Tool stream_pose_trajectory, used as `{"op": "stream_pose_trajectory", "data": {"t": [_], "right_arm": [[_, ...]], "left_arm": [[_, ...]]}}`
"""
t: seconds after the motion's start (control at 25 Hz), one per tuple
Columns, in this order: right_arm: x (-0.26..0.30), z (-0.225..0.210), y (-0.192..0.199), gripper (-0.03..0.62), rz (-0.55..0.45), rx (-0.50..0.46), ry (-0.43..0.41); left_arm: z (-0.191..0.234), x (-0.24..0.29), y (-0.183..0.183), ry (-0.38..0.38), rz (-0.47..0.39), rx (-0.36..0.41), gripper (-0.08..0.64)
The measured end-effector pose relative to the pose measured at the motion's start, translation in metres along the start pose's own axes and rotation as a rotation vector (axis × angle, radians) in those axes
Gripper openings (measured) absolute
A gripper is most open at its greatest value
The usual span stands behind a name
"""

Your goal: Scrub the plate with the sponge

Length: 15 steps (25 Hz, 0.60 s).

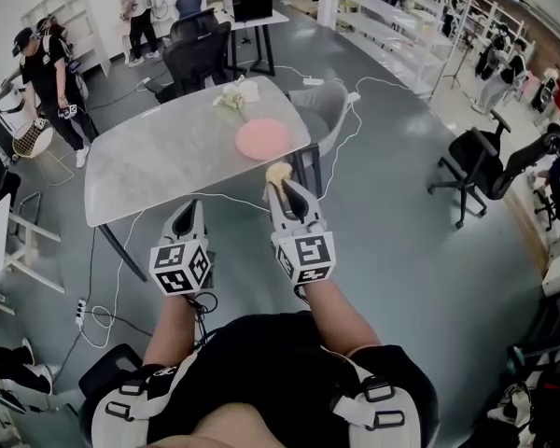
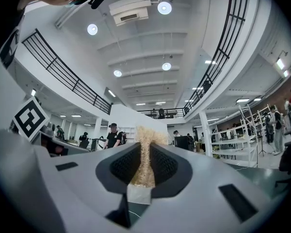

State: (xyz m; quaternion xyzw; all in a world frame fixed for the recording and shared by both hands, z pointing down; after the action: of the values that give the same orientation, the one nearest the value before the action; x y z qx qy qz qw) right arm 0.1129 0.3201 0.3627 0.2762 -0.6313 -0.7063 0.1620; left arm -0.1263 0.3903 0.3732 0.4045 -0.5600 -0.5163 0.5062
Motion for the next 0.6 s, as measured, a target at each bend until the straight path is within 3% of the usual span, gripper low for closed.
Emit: {"op": "stream_pose_trajectory", "data": {"t": [0.32, 0.6], "right_arm": [[0.010, 0.009, 0.005, 0.052, -0.007, -0.020, 0.043], [0.036, -0.025, 0.022, 0.052, -0.005, -0.014, 0.025]], "left_arm": [[0.018, 0.010, -0.001, 0.025, -0.008, 0.027, 0.005], [0.012, 0.048, 0.004, 0.012, -0.005, 0.031, 0.005]]}}
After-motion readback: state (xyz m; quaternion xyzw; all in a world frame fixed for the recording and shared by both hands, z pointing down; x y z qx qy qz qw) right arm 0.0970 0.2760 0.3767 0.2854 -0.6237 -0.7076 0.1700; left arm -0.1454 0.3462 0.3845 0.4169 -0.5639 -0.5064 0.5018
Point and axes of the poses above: the fingertips, and each gripper's own axes: x forward along the fingers, z to its left, y out of its underside, the point moved 10 cm from there along -x, backward along the fingers, and after that the axes turned 13 degrees about -y, right-handed, at the moved point
